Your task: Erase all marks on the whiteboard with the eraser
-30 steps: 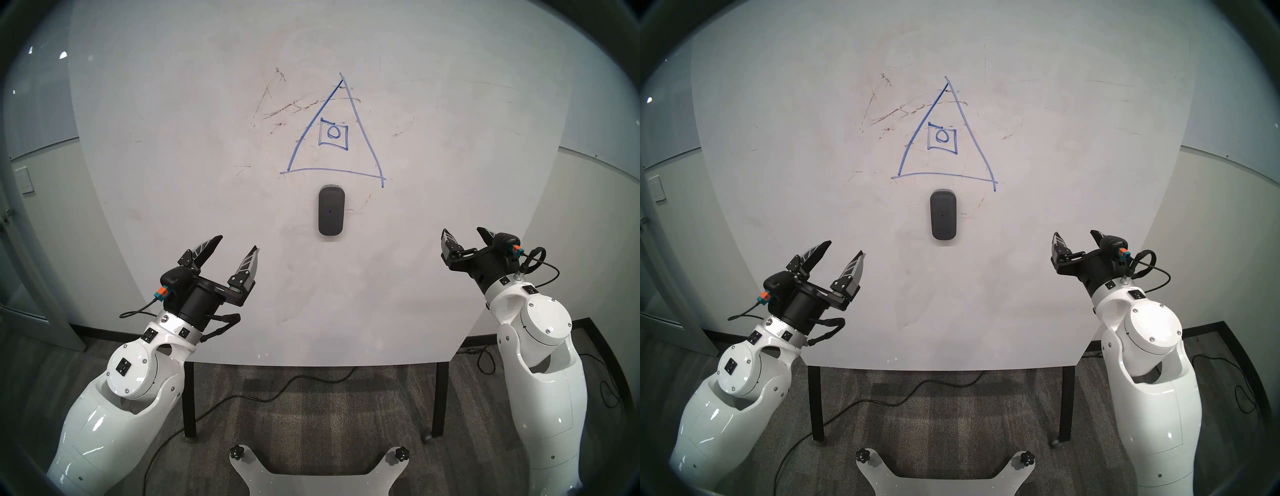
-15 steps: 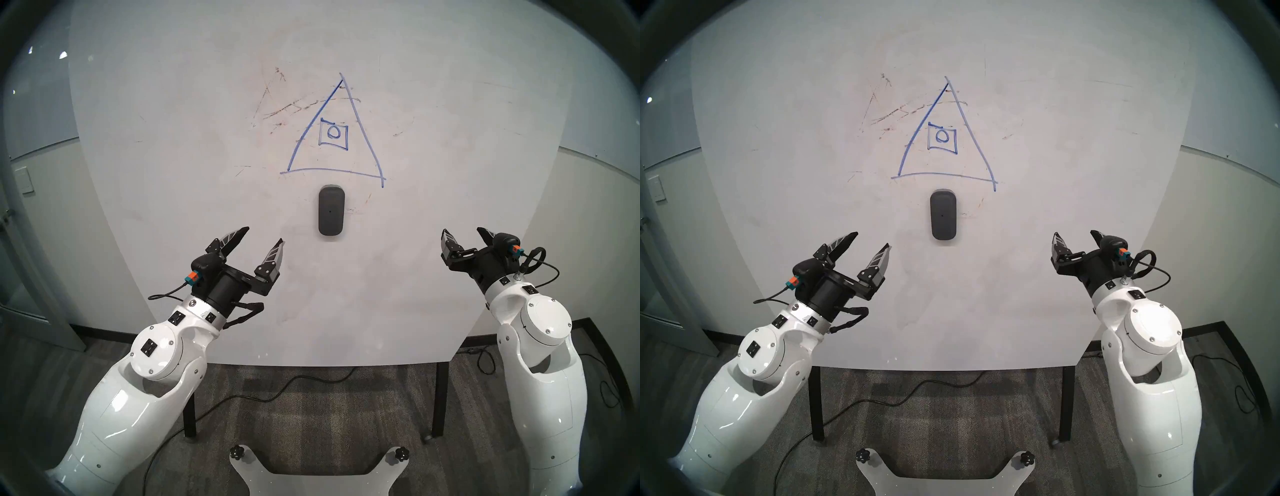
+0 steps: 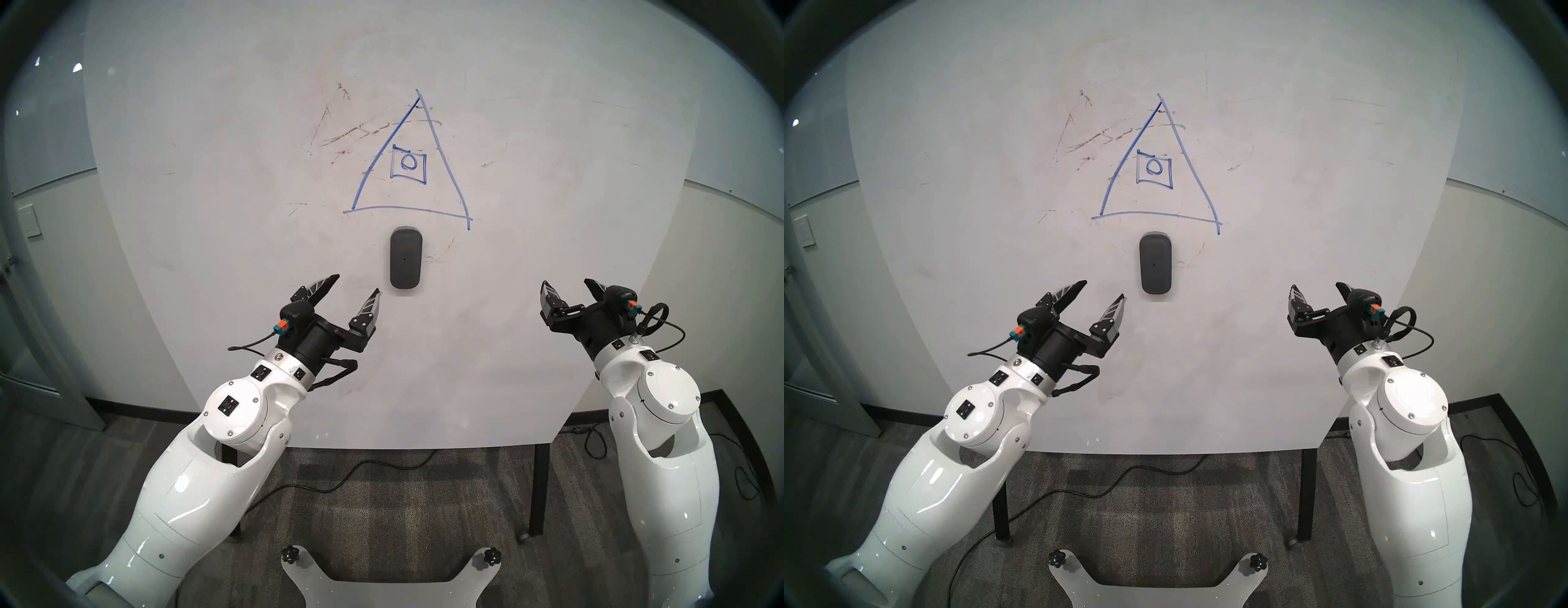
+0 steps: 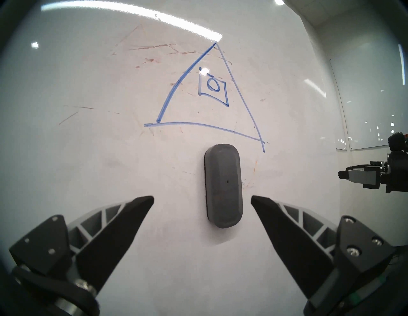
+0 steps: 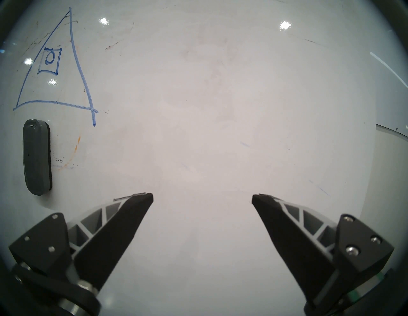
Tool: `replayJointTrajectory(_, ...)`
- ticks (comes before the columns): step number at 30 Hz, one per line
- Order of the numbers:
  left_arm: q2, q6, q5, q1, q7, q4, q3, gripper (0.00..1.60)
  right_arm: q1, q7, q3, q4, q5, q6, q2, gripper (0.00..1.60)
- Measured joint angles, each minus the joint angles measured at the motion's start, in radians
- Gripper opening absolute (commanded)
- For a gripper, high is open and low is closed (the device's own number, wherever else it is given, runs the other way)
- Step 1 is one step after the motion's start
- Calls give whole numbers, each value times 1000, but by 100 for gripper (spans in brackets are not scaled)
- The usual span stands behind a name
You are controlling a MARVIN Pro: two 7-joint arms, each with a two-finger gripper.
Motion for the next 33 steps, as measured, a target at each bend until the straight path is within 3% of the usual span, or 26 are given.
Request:
replayJointTrajectory(11,-82,14,43,-96,-4,77,98,160,0,0,0,0,0,0,0,160)
replayJointTrajectory(33,-211,-15,194,-133,223,83,198,160,0,0,0,0,0,0,0,160)
